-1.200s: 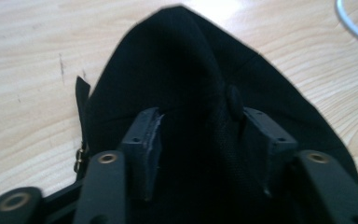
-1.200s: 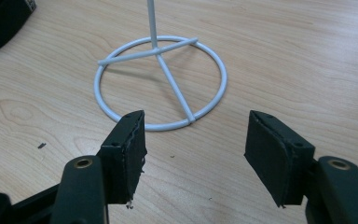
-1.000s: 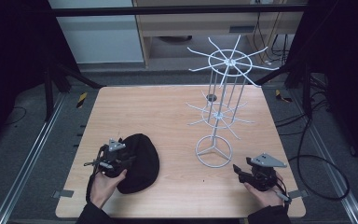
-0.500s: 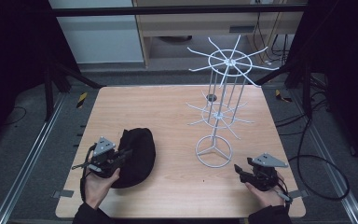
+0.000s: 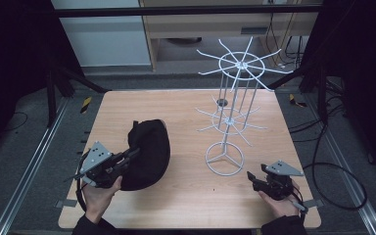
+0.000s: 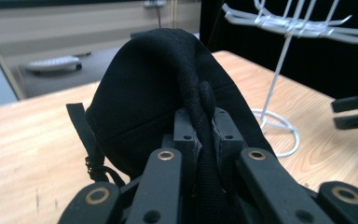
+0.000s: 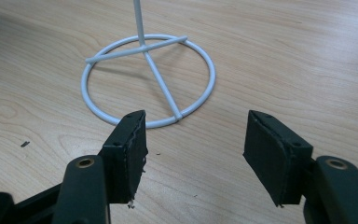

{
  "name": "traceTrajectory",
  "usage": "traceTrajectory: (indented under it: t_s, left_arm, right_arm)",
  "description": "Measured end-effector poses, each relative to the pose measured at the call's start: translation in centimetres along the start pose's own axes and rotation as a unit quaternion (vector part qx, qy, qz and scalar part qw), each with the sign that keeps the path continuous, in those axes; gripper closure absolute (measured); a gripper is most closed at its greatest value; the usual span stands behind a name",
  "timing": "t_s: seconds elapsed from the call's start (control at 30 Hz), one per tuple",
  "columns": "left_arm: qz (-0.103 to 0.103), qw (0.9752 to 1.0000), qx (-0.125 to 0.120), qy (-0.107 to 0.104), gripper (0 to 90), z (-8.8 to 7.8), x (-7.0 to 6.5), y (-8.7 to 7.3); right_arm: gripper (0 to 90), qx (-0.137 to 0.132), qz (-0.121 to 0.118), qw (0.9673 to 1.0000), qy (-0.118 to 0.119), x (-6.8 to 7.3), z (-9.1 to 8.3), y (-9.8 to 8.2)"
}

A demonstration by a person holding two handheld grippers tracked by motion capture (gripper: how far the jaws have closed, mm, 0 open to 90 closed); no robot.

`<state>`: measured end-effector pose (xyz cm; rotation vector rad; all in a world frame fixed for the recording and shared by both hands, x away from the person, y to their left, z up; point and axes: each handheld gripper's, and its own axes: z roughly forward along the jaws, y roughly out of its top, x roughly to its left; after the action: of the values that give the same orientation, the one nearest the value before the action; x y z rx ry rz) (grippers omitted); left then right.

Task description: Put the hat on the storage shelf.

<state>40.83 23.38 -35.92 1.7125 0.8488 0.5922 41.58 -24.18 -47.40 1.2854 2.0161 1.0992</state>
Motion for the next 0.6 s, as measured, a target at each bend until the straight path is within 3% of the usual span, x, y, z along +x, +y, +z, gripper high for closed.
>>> traceTrajectory:
  t_s: [0.1, 0.13, 0.17, 0.2, 0.27, 0.37, 0.47, 0.53, 0.6]
  left_arm:
    - [-0.002, 0.9993, -0.033, -0.017, 82.0, -0.7, -0.4, 1.2]
    - [-0.002, 0.9993, -0.033, -0.017, 82.0, -0.7, -0.4, 1.2]
    - [-0.004, 0.9983, -0.053, -0.024, 82.0, -1.0, -0.6, 2.0]
    - [-0.004, 0.9983, -0.053, -0.024, 82.0, -1.0, -0.6, 2.0]
    - [-0.004, 0.9954, -0.089, -0.035, 82.0, -1.5, -0.8, 3.4]
    - [-0.004, 0.9919, -0.118, -0.047, 82.0, -1.9, -0.9, 4.6]
    - [-0.004, 0.9901, -0.130, -0.053, 82.0, -2.1, -0.9, 5.2]
    - [0.001, 0.9869, -0.149, -0.060, 82.0, -2.4, -1.0, 6.4]
    - [0.002, 0.9863, -0.153, -0.062, 82.0, -2.5, -1.0, 6.7]
  right_arm:
    - [39.3, -0.006, -0.006, 1.0000, -0.004, 0.0, 0.0, 0.0]
    - [39.3, -0.006, -0.006, 1.0000, -0.004, 0.0, 0.0, 0.0]
    - [39.3, -0.007, -0.009, 0.9999, -0.005, -0.1, 0.0, 0.0]
    - [39.3, -0.007, -0.009, 0.9999, -0.005, -0.1, 0.0, 0.0]
    - [39.2, -0.008, -0.011, 0.9999, -0.007, -0.1, 0.0, 0.0]
    - [39.1, -0.010, -0.012, 0.9998, -0.008, -0.2, 0.0, 0.0]
    - [38.9, -0.011, -0.014, 0.9998, -0.009, -0.2, 0.0, 0.0]
    - [38.6, -0.012, -0.015, 0.9998, -0.011, -0.2, 0.0, -0.1]
    - [38.5, -0.012, -0.015, 0.9997, -0.012, -0.2, 0.0, -0.1]
